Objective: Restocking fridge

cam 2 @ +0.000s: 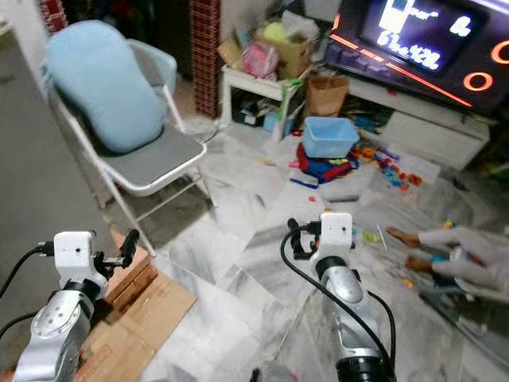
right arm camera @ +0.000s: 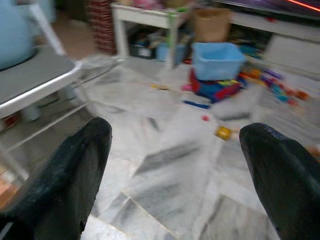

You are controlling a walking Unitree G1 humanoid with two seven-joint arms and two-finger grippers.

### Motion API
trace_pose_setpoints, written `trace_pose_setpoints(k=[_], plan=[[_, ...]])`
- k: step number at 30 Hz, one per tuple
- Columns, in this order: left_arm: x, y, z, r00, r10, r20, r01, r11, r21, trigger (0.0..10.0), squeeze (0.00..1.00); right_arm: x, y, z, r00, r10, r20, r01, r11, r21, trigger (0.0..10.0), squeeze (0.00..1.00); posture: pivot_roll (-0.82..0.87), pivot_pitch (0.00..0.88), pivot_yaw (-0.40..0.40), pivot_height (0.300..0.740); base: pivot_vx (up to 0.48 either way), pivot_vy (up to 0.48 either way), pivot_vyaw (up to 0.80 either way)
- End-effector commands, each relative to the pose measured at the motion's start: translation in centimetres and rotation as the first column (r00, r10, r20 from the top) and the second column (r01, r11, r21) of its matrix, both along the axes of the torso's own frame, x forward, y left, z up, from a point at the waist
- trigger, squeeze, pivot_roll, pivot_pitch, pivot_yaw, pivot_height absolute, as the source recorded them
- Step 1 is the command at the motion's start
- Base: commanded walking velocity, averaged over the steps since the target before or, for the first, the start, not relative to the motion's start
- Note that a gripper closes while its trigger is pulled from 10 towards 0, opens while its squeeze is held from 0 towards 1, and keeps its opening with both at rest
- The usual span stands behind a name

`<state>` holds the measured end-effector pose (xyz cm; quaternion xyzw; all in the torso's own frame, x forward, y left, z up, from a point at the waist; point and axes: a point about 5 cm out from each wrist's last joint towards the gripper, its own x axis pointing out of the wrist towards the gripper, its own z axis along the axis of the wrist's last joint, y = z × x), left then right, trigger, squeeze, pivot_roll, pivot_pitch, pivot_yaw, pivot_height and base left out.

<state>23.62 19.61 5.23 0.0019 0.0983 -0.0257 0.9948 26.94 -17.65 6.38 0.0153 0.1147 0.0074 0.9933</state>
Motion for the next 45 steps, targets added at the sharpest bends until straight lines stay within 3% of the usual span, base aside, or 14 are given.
trace_pose_setpoints(k=[1, 6, 12, 18, 23, 30, 45], plan=[[0.4, -1.7, 0.3, 0.996, -0.091, 0.005, 0.091, 0.996, 0.005, 10.0, 0.00, -0.4, -1.1, 0.1, 0.998, -0.062, 0.002, 0.062, 0.998, -0.002, 10.0, 0.00, 0.01, 0.000, 0.008, 0.740, 0.000, 0.000, -0.80], [1.2, -2.5, 0.7, 0.986, -0.169, 0.007, 0.169, 0.985, 0.019, 10.0, 0.00, -1.2, -1.4, 0.4, 0.994, -0.106, 0.011, 0.106, 0.994, 0.008, 10.0, 0.00, -0.03, 0.000, 0.042, 0.740, 0.000, 0.000, -0.63], [1.7, -2.6, 1.3, 0.983, -0.186, 0.014, 0.186, 0.983, -0.009, 10.0, 0.00, -2.0, -1.6, 0.7, 0.994, -0.109, 0.002, 0.109, 0.994, -0.003, 10.0, 0.00, -0.05, 0.000, 0.012, 0.740, 0.000, 0.000, -0.80], [1.9, -2.8, 1.6, 0.979, -0.201, 0.029, 0.202, 0.979, -0.011, 10.0, 0.00, -1.9, -1.9, 1.3, 0.996, -0.090, -0.001, 0.089, 0.996, -0.011, 10.0, 0.00, -0.03, 0.000, -0.028, 0.740, 0.000, 0.000, -0.80], [1.4, -2.0, 1.4, 0.989, -0.145, 0.024, 0.145, 0.989, -0.012, 10.0, 0.00, -1.0, -1.3, 1.5, 0.998, -0.056, -0.006, 0.056, 0.998, 0.007, 10.0, 0.00, 0.00, 0.000, -0.063, 0.740, 0.000, 0.000, -0.80], [0.7, -1.7, 1.6, 0.985, -0.172, 0.017, 0.173, 0.985, -0.029, 10.0, 0.00, -1.3, -0.9, 1.1, 0.999, -0.046, -0.024, 0.046, 0.999, 0.002, 10.0, 0.00, 0.02, 0.000, -0.064, 0.740, 0.000, 0.000, -0.80], [1.3, -2.1, 2.1, 0.982, -0.189, 0.026, 0.189, 0.982, -0.026, 10.0, 0.00, -1.1, -0.8, 1.3, 0.999, -0.047, -0.015, 0.047, 0.999, -0.002, 10.0, 0.00, 0.01, 0.000, -0.054, 0.740, 0.000, 0.000, -0.80]])
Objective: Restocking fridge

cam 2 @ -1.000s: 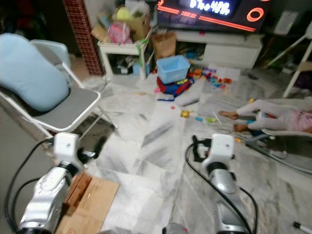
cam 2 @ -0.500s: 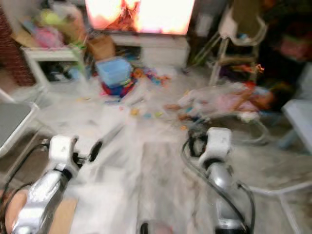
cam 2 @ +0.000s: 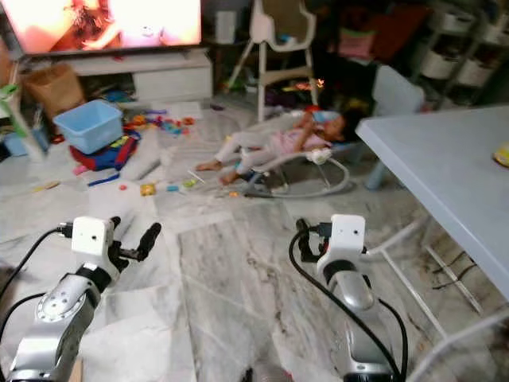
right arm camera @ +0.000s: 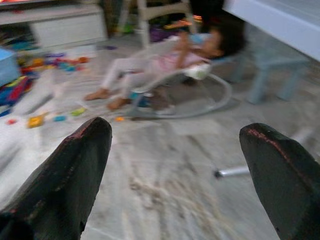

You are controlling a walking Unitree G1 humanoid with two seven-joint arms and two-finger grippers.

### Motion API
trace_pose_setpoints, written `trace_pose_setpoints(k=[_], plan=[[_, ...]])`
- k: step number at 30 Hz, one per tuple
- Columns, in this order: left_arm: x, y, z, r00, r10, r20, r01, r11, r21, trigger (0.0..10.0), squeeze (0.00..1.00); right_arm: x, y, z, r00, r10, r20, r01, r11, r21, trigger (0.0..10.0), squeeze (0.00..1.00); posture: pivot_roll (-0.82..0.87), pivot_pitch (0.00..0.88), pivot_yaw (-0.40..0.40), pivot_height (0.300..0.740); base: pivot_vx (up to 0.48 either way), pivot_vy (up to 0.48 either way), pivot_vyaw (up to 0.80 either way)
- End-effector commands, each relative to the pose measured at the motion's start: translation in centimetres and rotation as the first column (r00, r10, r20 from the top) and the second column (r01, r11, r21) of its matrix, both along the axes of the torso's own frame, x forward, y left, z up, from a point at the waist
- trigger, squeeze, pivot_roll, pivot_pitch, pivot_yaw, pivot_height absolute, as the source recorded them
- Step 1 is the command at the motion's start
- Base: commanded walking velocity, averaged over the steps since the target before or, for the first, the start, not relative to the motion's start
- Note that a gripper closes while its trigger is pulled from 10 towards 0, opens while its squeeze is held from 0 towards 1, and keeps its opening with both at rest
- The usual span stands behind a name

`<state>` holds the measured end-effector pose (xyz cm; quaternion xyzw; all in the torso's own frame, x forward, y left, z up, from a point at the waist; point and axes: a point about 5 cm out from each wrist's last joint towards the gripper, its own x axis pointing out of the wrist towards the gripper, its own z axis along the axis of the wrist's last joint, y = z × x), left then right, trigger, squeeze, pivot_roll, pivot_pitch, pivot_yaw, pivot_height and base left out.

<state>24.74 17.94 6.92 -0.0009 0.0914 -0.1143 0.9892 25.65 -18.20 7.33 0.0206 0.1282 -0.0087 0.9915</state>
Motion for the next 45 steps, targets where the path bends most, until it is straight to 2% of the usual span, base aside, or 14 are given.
trace_pose_setpoints(k=[1, 7, 24, 28, 45], plan=[[0.5, -0.5, 0.6, 1.000, -0.019, 0.021, 0.019, 1.000, -0.005, 10.0, 0.00, 0.2, -0.3, 0.4, 1.000, -0.021, 0.017, 0.021, 1.000, -0.008, 10.0, 0.00, 0.01, 0.000, -0.051, 0.740, 0.000, 0.000, -0.80], [1.1, -0.6, 1.0, 0.999, -0.019, 0.039, 0.020, 1.000, -0.007, 10.0, 0.00, 0.5, -0.3, 0.7, 0.999, -0.032, 0.028, 0.032, 0.999, -0.007, 10.0, 0.00, 0.01, 0.000, -0.046, 0.740, 0.000, 0.000, -0.80], [1.2, -0.9, 0.9, 0.999, -0.021, 0.046, 0.021, 1.000, -0.012, 10.0, 0.00, 0.7, -0.4, 0.8, 0.998, -0.051, 0.041, 0.052, 0.999, -0.014, 10.0, 0.00, 0.00, 0.000, -0.037, 0.740, 0.000, 0.000, -0.80], [1.3, -1.2, 1.1, 0.997, -0.043, 0.058, 0.044, 0.999, -0.008, 10.0, 0.00, 0.7, -0.3, 0.9, 0.997, -0.056, 0.047, 0.057, 0.998, -0.010, 10.0, 0.00, 0.00, 0.000, -0.036, 0.740, 0.000, 0.315, -0.80], [1.4, -1.6, 1.2, 0.996, -0.053, 0.077, 0.053, 0.999, 0.002, 10.0, 0.00, 0.7, -0.2, 1.2, 0.996, -0.056, 0.069, 0.057, 0.998, -0.010, 10.0, 0.00, 0.00, 0.000, -0.033, 0.740, 0.000, 0.441, -0.03]])
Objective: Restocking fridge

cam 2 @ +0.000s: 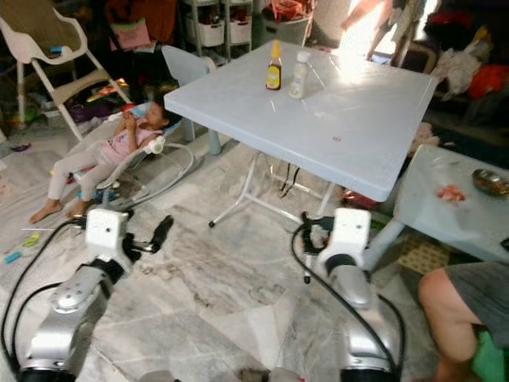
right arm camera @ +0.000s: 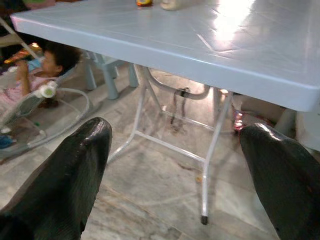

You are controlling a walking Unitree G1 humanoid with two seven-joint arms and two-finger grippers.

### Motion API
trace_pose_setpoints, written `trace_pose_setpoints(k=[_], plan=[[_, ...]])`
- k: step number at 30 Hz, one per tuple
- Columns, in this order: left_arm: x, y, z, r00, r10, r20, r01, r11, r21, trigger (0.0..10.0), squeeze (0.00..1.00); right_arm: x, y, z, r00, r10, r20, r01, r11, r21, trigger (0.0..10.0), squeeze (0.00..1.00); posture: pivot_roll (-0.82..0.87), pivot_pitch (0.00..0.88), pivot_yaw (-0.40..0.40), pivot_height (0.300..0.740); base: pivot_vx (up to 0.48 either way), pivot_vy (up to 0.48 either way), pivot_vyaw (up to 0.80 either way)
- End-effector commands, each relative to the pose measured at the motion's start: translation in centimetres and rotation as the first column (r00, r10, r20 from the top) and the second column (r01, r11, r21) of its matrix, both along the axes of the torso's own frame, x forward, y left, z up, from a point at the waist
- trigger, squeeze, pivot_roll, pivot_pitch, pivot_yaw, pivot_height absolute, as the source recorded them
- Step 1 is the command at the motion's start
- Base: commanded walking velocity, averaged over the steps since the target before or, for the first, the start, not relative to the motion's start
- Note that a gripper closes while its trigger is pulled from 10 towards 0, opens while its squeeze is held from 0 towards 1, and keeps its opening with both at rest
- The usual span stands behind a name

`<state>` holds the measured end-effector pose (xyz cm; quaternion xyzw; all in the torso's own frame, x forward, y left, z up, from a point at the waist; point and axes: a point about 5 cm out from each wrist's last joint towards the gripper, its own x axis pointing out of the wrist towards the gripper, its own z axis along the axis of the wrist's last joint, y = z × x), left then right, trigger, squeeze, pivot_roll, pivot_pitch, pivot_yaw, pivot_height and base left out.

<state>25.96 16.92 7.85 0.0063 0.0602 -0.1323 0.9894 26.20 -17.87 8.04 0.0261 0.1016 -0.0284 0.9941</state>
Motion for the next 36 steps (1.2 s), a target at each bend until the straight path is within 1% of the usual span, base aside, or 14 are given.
trace_pose_setpoints(k=[1, 7, 10, 12, 13, 15, 18, 21, 23, 24, 25, 30, 31, 36], plan=[[0.2, -0.6, 0.3, 1.000, -0.015, 0.014, 0.015, 1.000, -0.001, 10.0, 0.00, 0.2, -0.5, 0.5, 1.000, -0.015, 0.018, 0.015, 1.000, -0.017, 10.0, 0.00, 0.00, 0.000, -0.034, 0.740, 0.000, 0.428, 0.00], [0.2, -0.7, 0.5, 0.999, 0.002, 0.036, -0.002, 1.000, -0.008, 10.0, 0.00, 0.2, -0.6, 0.5, 1.000, -0.016, 0.023, 0.016, 1.000, -0.017, 10.0, 0.00, 0.00, 0.000, -0.036, 0.740, 0.000, 0.423, 0.00], [0.2, -0.8, 0.6, 0.999, 0.004, 0.050, -0.004, 1.000, 0.004, 10.0, 0.00, 0.2, -0.6, 0.6, 0.999, -0.017, 0.030, 0.018, 1.000, -0.020, 10.0, 0.00, 0.00, 0.000, -0.043, 0.740, 0.000, 0.000, 0.00], [0.2, -0.7, 0.6, 0.999, 0.016, 0.049, -0.016, 1.000, -0.006, 10.0, 0.00, 0.2, -0.6, 0.7, 0.999, -0.020, 0.039, 0.020, 1.000, -0.018, 10.0, 0.00, 0.00, 0.000, -0.043, 0.740, 0.000, 0.000, 0.00], [0.3, -0.6, 0.8, 0.998, 0.027, 0.064, -0.025, 0.999, -0.035, 10.0, 0.00, 0.3, -0.5, 1.2, 0.997, -0.015, 0.074, 0.019, 0.999, -0.042, 10.0, 0.00, 0.00, 0.000, -0.045, 0.740, 0.000, 0.000, 0.00], [0.3, -0.4, 1.1, 0.996, 0.048, 0.077, -0.044, 0.998, -0.050, 10.0, 0.00, 0.3, -0.5, 1.9, 0.993, -0.002, 0.119, 0.012, 0.996, -0.085, 10.0, 0.00, 0.00, 0.000, -0.048, 0.740, 0.000, 0.000, 0.00], [0.2, 0.5, 1.5, 0.988, 0.119, 0.103, -0.113, 0.992, -0.054, 10.0, 0.00, 0.4, -0.3, 3.4, 0.982, 0.022, 0.186, 0.005, 0.990, -0.144, 10.0, 0.00, 0.00, 0.000, -0.054, 0.740, 0.000, 0.000, 0.00], [-0.7, 1.8, 1.9, 0.967, 0.215, 0.132, -0.212, 0.976, -0.039, 10.0, 0.00, -0.1, -0.7, 4.4, 0.974, 0.012, 0.228, 0.028, 0.985, -0.169, 10.0, 0.00, 0.01, 0.000, -0.056, 0.740, 0.000, 0.000, 0.00], [-1.3, 2.4, 2.0, 0.951, 0.275, 0.141, -0.274, 0.961, -0.027, 10.0, 0.00, -0.5, -0.9, 4.7, 0.969, 0.006, 0.248, 0.041, 0.983, -0.181, 10.0, 0.00, 0.01, 0.000, -0.056, 0.740, 0.000, 0.000, 0.00], [-2.0, 2.9, 2.0, 0.934, 0.329, 0.140, -0.327, 0.944, -0.033, 10.0, 0.00, -1.1, -1.1, 4.6, 0.969, -0.019, 0.245, 0.062, 0.984, -0.166, 10.0, 0.00, 0.01, 0.000, -0.054, 0.740, 0.000, 0.000, 0.00], [-2.3, 3.1, 2.0, 0.926, 0.351, 0.137, -0.350, 0.936, -0.032, 10.0, 0.00, -1.3, -1.2, 4.5, 0.969, -0.031, 0.243, 0.071, 0.985, -0.157, 10.0, 0.00, 0.01, 0.000, -0.054, 0.740, 0.000, 0.000, 0.00], [-2.4, 2.8, 1.9, 0.938, 0.320, 0.130, -0.317, 0.947, -0.045, 10.0, 0.00, -1.7, -0.9, 4.2, 0.971, -0.031, 0.237, 0.070, 0.985, -0.155, 10.0, 0.00, 0.01, 0.000, -0.055, 0.740, 0.000, 0.000, 0.00], [-2.3, 2.5, 1.9, 0.947, 0.296, 0.128, -0.290, 0.955, -0.059, 10.0, 0.00, -1.8, -0.6, 4.1, 0.972, -0.030, 0.233, 0.068, 0.986, -0.155, 10.0, 0.00, 0.01, 0.000, -0.056, 0.740, 0.000, 0.000, 0.00], [-2.3, 2.0, 2.1, 0.956, 0.264, 0.131, -0.255, 0.964, -0.078, 10.0, 0.00, -1.6, -0.5, 4.3, 0.972, -0.031, 0.232, 0.067, 0.986, -0.151, 10.0, 0.00, 0.01, 0.000, -0.053, 0.740, 0.063, 0.000, -0.11]])
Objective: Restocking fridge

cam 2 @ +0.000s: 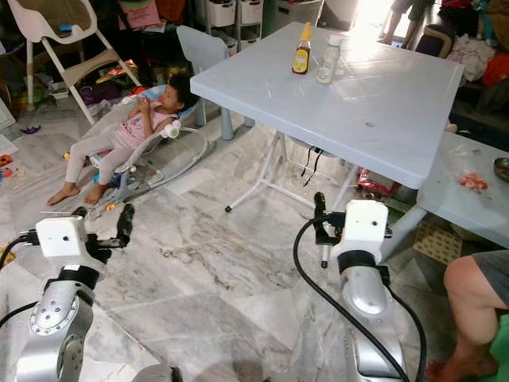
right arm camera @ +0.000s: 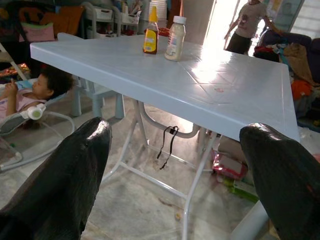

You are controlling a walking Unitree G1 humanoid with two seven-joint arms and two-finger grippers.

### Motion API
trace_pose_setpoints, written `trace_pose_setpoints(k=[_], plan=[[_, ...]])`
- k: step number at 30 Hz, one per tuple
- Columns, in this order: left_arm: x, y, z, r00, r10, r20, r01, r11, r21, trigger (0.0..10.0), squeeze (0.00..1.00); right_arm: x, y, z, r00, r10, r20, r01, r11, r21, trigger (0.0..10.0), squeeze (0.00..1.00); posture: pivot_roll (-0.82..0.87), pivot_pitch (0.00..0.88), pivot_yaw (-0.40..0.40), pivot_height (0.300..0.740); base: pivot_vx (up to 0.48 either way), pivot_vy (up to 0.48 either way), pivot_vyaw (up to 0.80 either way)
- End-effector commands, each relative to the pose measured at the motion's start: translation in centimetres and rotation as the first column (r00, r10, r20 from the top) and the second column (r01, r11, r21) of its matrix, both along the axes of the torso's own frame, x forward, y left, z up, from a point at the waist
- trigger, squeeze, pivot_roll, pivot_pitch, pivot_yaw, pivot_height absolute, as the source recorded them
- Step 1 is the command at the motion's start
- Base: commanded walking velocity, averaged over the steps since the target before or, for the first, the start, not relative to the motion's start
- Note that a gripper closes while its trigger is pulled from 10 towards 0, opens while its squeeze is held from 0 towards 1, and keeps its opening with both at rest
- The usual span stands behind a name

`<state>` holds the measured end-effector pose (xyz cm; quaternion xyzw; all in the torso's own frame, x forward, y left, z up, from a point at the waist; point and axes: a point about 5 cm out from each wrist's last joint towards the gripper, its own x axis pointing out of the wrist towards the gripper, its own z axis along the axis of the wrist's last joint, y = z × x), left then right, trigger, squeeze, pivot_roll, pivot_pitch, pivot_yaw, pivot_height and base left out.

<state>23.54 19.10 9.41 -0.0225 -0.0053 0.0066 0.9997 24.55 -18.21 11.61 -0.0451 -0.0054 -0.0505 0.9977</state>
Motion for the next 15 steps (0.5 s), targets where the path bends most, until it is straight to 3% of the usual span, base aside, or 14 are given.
trace_pose_setpoints(k=[1, 7, 15], plan=[[0.09, -0.25, 0.53, 1.000, -0.020, 0.013, 0.020, 1.000, -0.002, 10.0, 0.00, 0.02, -0.31, 0.68, 0.999, -0.025, 0.020, 0.025, 1.000, -0.006, 10.0, 0.00, 0.00, 0.000, -0.051, 0.740, 0.398, 0.000, -0.69], [0.05, -0.28, 0.40, 1.000, -0.022, 0.002, 0.022, 1.000, -0.009, 10.0, 0.00, -0.41, -0.33, 0.47, 0.999, -0.033, 0.012, 0.033, 0.999, 0.001, 10.0, 0.00, 0.00, 0.000, -0.046, 0.740, 0.456, 0.000, -0.63], [0.26, -0.37, 0.31, 0.999, -0.038, -0.010, 0.038, 0.999, -0.020, 10.0, 0.00, -0.42, -0.41, 0.38, 0.999, -0.042, 0.001, 0.042, 0.999, 0.005, 10.0, 0.00, -0.01, 0.000, -0.043, 0.740, 0.480, 0.000, 0.00]])
